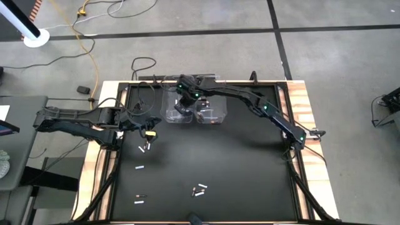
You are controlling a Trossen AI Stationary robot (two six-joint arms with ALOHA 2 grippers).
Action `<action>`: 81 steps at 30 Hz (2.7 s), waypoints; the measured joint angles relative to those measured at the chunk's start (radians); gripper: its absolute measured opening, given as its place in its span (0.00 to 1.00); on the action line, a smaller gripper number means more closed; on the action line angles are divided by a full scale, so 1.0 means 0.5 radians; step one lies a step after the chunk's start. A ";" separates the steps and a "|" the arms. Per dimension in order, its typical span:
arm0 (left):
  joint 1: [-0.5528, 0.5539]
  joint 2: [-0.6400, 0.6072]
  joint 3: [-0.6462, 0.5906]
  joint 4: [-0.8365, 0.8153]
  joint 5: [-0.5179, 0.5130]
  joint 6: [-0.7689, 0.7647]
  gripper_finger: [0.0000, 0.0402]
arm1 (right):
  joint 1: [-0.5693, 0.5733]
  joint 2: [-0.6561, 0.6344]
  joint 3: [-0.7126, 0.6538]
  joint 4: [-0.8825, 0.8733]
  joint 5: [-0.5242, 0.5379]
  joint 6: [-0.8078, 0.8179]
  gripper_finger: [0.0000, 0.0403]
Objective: Sort batteries
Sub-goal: Put the white battery into the left transparent bin
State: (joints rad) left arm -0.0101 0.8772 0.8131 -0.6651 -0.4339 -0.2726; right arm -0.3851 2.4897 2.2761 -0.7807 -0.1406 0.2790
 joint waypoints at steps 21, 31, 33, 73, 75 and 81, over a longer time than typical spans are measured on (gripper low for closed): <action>0.000 0.000 0.000 0.002 0.000 -0.001 0.00 | -0.059 -0.375 0.091 -0.379 0.005 -0.064 0.24; 0.000 0.000 0.000 0.002 0.000 -0.086 0.04 | -0.026 -0.895 -0.189 -0.967 0.256 -0.222 0.24; 0.000 0.000 0.000 0.002 0.000 -0.087 0.08 | -0.006 -1.042 -0.398 -0.927 0.290 -0.184 0.24; -0.239 0.305 0.227 -1.075 0.077 -2.553 0.16 | 0.680 -2.779 -3.149 0.215 0.296 1.005 0.24; -0.344 0.310 0.228 -1.136 0.079 -2.744 0.16 | 0.680 -2.778 -3.160 0.209 0.296 0.966 0.24; -0.606 0.349 0.228 -1.208 0.079 -3.115 0.16 | 0.679 -2.778 -3.159 0.217 0.295 0.851 0.24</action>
State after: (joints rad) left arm -0.3129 1.0518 0.9272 -1.2692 -0.3946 -1.8303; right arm -0.0456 1.1007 0.6964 -0.6724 0.0071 0.7046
